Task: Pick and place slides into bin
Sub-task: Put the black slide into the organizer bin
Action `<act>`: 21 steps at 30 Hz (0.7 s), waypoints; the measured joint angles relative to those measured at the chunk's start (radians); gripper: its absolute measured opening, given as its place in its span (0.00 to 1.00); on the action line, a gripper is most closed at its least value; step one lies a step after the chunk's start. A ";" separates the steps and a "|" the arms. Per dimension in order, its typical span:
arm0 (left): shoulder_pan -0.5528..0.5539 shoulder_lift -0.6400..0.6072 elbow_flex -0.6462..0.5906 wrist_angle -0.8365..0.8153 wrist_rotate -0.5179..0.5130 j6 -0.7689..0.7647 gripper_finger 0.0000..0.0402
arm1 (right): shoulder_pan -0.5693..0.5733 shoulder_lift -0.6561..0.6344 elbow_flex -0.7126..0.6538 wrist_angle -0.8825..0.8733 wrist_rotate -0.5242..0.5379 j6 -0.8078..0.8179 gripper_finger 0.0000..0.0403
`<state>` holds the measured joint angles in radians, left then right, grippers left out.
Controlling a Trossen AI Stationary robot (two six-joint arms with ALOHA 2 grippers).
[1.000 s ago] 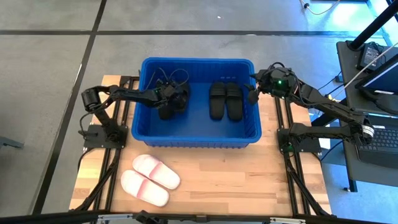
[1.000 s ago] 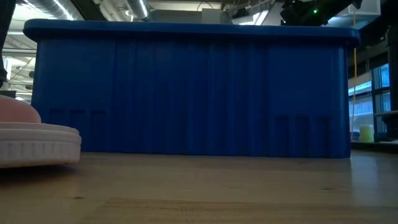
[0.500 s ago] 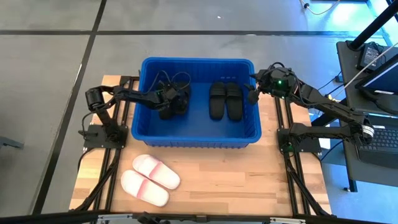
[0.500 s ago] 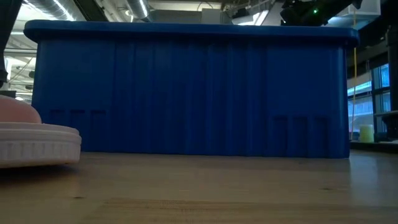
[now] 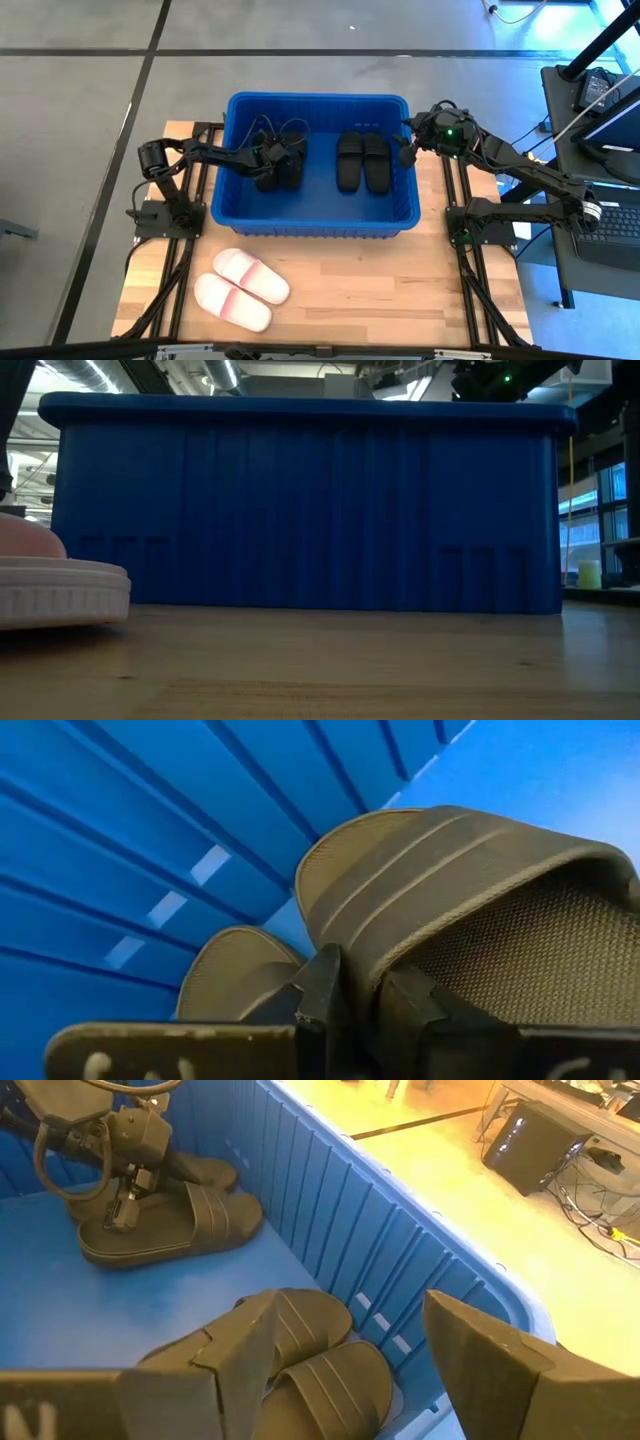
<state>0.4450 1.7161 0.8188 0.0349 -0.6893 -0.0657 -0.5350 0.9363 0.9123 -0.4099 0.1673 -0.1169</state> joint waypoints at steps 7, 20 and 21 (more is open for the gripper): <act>0.000 0.000 0.000 0.000 0.022 0.013 0.18 | 0.000 0.000 0.000 -0.003 0.000 0.000 0.62; 0.000 0.000 0.000 -0.020 0.026 -0.032 0.39 | 0.000 0.000 0.000 -0.012 0.000 0.000 0.62; 0.000 0.000 0.000 -0.033 0.026 -0.032 0.39 | 0.000 0.000 0.000 -0.015 0.000 0.000 0.62</act>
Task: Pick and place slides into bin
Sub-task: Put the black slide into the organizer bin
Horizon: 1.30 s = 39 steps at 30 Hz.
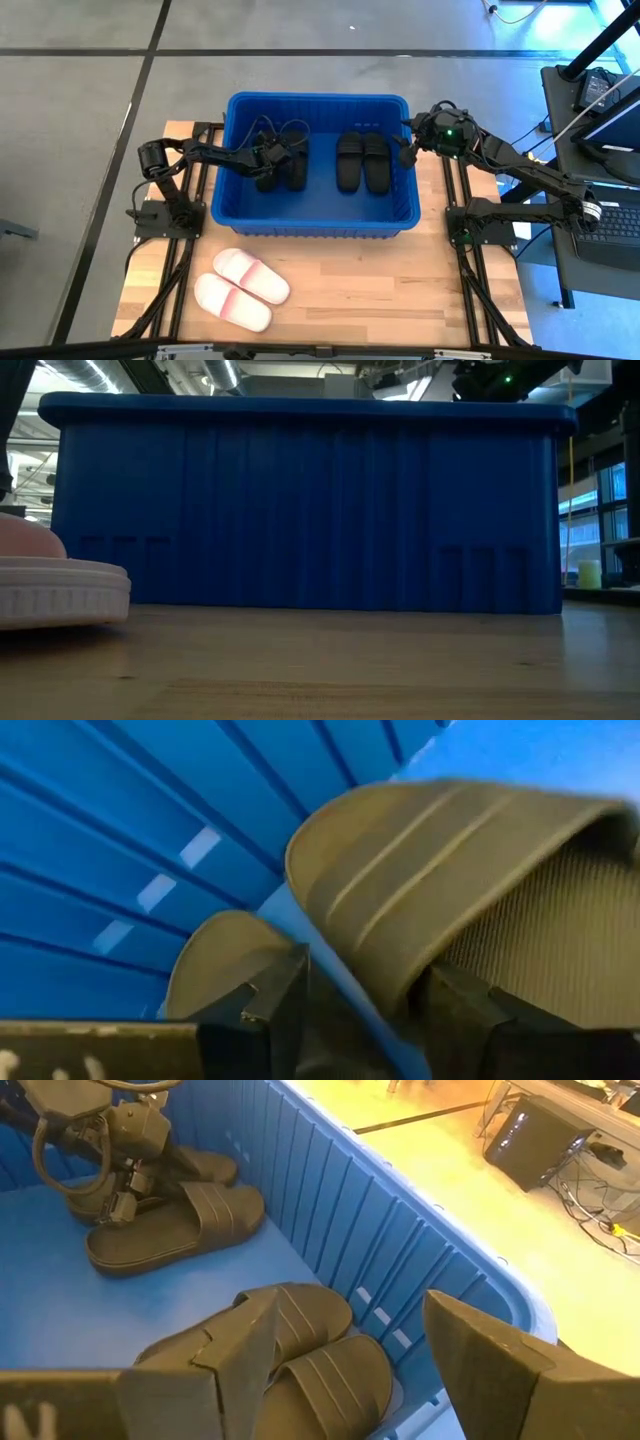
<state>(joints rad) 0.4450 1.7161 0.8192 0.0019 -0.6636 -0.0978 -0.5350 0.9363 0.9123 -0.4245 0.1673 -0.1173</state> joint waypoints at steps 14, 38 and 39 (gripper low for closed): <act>-0.007 -0.002 0.055 -0.188 -0.006 0.003 0.39 | 0.000 0.000 0.000 -0.006 0.000 0.000 0.62; 0.002 -0.001 0.254 -0.485 -0.045 -0.005 0.39 | 0.000 0.000 0.000 -0.007 0.000 0.000 0.62; 0.002 -0.001 0.251 -0.480 -0.036 -0.005 0.39 | 0.000 0.000 0.000 -0.007 0.000 0.000 0.62</act>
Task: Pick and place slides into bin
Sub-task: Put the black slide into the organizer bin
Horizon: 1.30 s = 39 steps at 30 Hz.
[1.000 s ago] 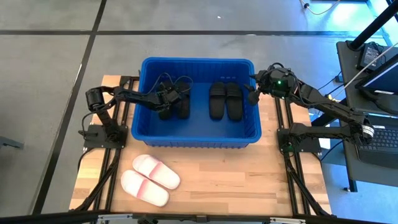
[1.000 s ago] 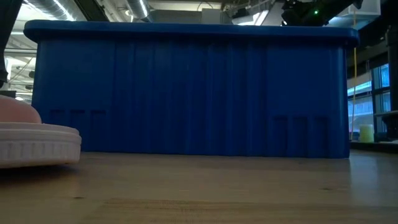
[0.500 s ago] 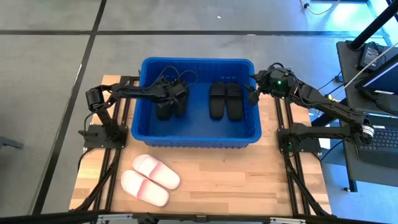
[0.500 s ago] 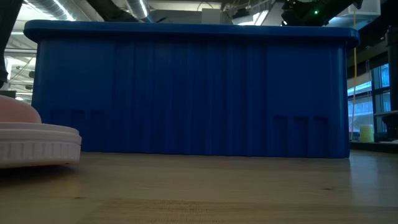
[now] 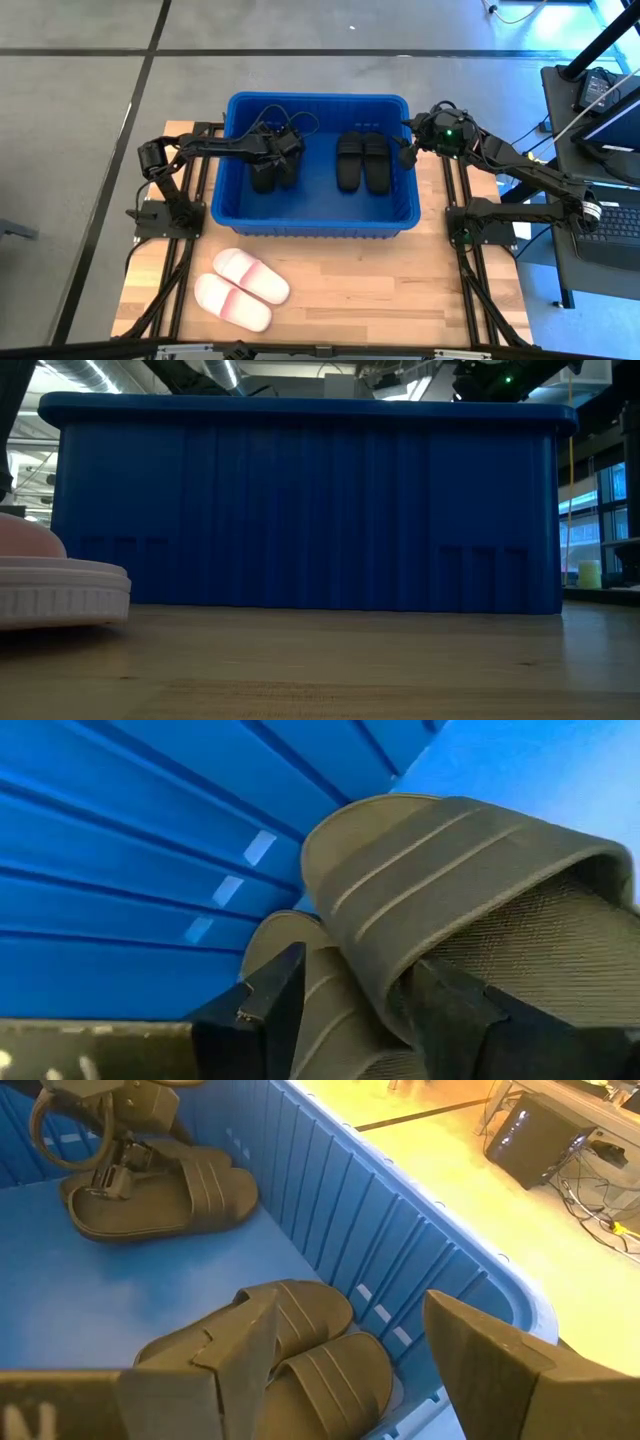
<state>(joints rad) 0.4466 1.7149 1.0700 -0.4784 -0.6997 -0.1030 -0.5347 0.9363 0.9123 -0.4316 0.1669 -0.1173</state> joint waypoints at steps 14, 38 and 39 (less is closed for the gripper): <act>0.033 0.000 -0.044 0.045 0.110 -0.080 0.39 | 0.000 0.000 0.000 0.000 0.000 0.000 0.62; 0.038 -0.028 0.010 -0.100 0.206 -0.131 0.39 | 0.000 0.000 0.000 -0.006 0.000 0.000 0.62; 0.036 -0.029 0.022 -0.108 0.208 -0.131 0.39 | 0.000 0.000 0.000 -0.006 -0.001 0.000 0.62</act>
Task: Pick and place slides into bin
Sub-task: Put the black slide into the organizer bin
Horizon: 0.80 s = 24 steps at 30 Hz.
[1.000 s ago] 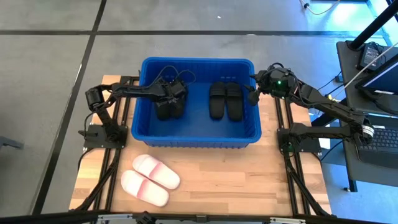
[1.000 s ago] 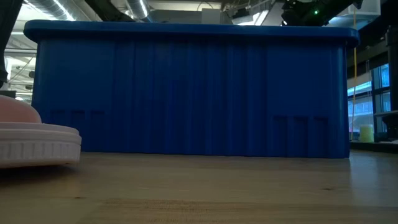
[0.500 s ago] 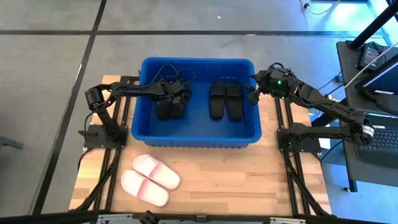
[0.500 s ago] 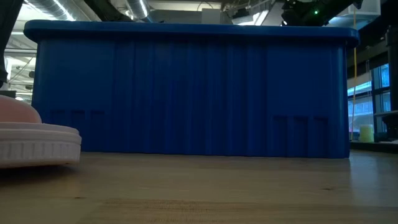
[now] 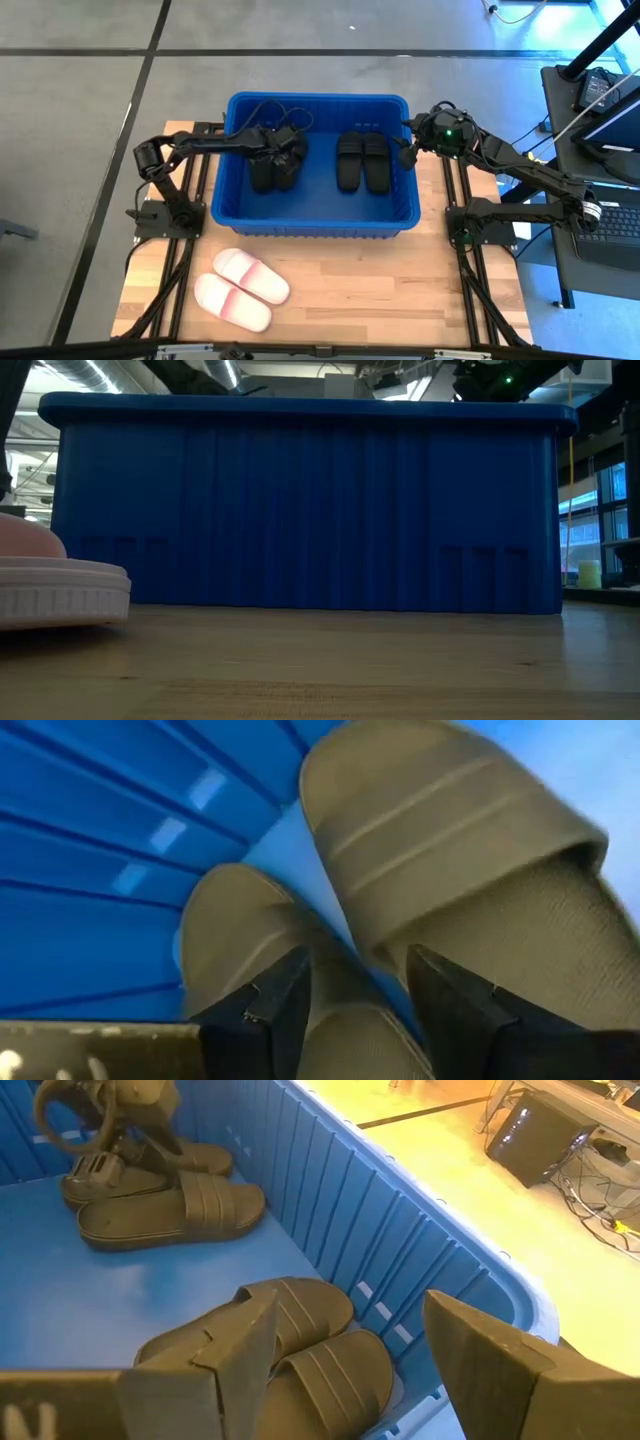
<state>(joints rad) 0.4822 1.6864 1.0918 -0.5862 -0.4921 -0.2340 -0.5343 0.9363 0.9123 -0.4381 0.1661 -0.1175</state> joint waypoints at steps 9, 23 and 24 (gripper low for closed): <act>-0.011 -0.010 0.073 0.154 0.147 0.084 0.39 | 0.000 0.000 0.000 0.000 0.000 0.000 0.62; 0.017 0.139 0.073 0.421 0.355 0.194 0.39 | 0.000 0.000 0.000 0.000 0.000 0.004 0.62; 0.017 0.151 0.073 0.427 0.355 0.179 0.39 | 0.000 0.000 0.000 0.000 0.000 0.007 0.62</act>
<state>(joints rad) 0.4992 1.8377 1.1652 -0.1589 -0.1371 -0.0548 -0.5343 0.9363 0.9123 -0.4381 0.1665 -0.1100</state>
